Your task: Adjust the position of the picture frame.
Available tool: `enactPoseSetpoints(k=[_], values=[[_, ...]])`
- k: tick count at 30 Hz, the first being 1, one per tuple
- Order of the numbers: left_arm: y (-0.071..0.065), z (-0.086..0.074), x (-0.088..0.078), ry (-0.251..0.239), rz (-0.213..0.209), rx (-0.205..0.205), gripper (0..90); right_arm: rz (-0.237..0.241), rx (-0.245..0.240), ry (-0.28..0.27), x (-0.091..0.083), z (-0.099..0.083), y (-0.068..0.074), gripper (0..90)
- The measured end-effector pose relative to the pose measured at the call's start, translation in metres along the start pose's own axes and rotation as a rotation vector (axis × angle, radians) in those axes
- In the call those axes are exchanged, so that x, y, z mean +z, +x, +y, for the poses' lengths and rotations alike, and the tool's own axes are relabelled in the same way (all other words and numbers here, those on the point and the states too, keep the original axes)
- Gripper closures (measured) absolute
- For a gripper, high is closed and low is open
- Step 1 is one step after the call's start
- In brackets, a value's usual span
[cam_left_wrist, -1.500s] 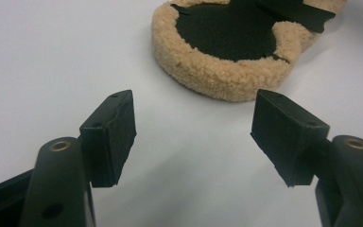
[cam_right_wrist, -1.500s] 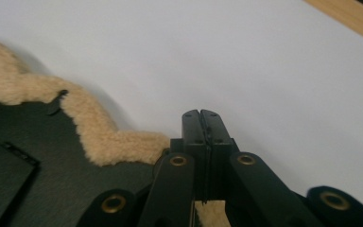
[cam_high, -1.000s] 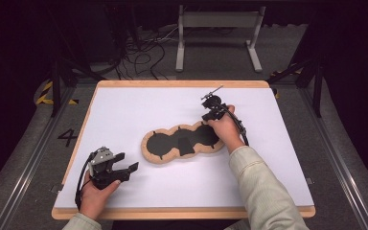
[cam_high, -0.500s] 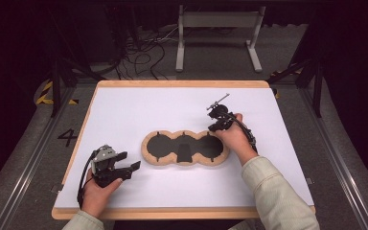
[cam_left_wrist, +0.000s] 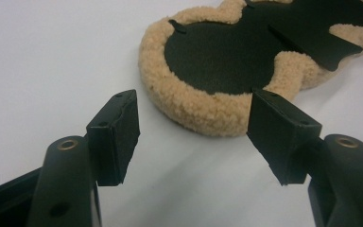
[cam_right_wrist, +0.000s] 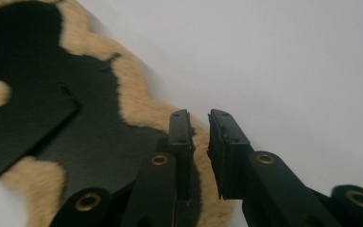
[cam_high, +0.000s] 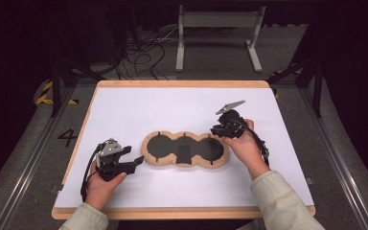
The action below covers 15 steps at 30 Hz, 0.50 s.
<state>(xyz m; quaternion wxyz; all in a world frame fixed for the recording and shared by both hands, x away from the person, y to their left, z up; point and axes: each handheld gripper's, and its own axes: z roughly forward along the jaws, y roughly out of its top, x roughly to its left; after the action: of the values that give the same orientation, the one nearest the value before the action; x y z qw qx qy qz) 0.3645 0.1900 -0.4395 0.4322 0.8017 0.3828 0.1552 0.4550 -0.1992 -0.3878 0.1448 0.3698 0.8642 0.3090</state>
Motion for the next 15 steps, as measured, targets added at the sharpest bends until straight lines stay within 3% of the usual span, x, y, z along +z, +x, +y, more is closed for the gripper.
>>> enactPoseSetpoints(k=[3,9,15], values=[[0.000,0.004,0.001,-0.012,-0.006,0.015,36.4,0.028,-0.021,-0.062,-0.017,-0.008,0.013,78.3],[0.003,0.008,0.005,-0.011,-0.014,0.001,36.4,0.077,-0.064,-0.152,-0.038,-0.023,0.036,75.0],[0.002,0.010,0.007,-0.012,-0.014,0.011,36.7,0.127,-0.042,-0.227,-0.047,-0.033,0.049,72.1]])
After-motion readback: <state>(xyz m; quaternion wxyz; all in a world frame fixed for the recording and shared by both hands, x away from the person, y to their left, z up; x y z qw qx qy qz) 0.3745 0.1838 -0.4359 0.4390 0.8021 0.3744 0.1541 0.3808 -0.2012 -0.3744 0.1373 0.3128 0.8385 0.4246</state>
